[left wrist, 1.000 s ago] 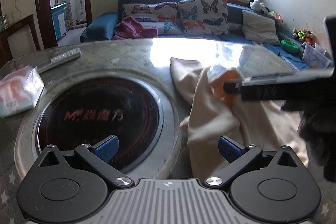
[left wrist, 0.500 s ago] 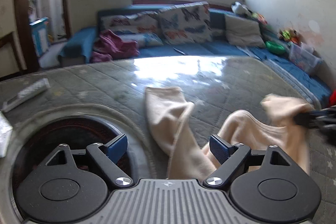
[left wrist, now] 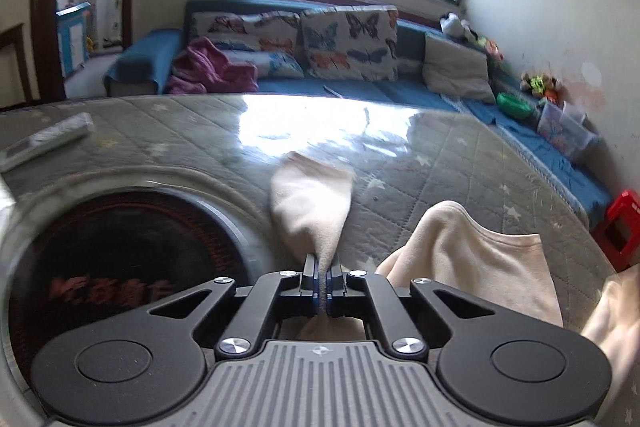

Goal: Fold clothes

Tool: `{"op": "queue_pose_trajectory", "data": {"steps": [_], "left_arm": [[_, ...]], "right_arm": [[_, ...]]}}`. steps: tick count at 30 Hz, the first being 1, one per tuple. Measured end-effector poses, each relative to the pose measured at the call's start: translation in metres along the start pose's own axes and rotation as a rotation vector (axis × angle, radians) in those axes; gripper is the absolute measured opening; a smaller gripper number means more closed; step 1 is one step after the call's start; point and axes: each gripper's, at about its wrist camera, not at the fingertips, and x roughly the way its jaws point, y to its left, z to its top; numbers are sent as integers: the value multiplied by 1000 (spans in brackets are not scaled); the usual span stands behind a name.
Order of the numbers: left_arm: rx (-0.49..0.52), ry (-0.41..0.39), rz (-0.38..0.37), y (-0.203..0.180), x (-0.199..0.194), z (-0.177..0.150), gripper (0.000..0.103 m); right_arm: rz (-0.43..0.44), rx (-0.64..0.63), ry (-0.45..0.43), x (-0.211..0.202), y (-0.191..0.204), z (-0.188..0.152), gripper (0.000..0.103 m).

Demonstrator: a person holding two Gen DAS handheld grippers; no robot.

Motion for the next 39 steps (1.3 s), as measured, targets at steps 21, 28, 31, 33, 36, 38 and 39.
{"op": "queue_pose_trajectory", "data": {"steps": [21, 28, 31, 33, 36, 38, 39], "left_arm": [[-150, 6, 216, 49, -147, -119, 3], [-145, 104, 187, 50, -166, -147, 9], [-117, 78, 178, 50, -176, -141, 17], [-84, 43, 169, 45, -182, -131, 34], [-31, -11, 135, 36, -187, -112, 34], [-1, -38, 103, 29, -180, -99, 34], [11, -40, 89, 24, -173, -93, 34]], "right_arm": [[110, -124, 175, 34, 35, -46, 49], [24, -145, 230, 34, 21, -39, 56], [-6, -175, 248, 33, 15, -35, 56], [-25, -209, 249, 31, 17, -31, 56], [-10, -216, 231, 26, 19, -21, 56], [34, -202, 211, 26, 23, -13, 56], [62, -191, 205, 27, 25, -8, 56]]}}
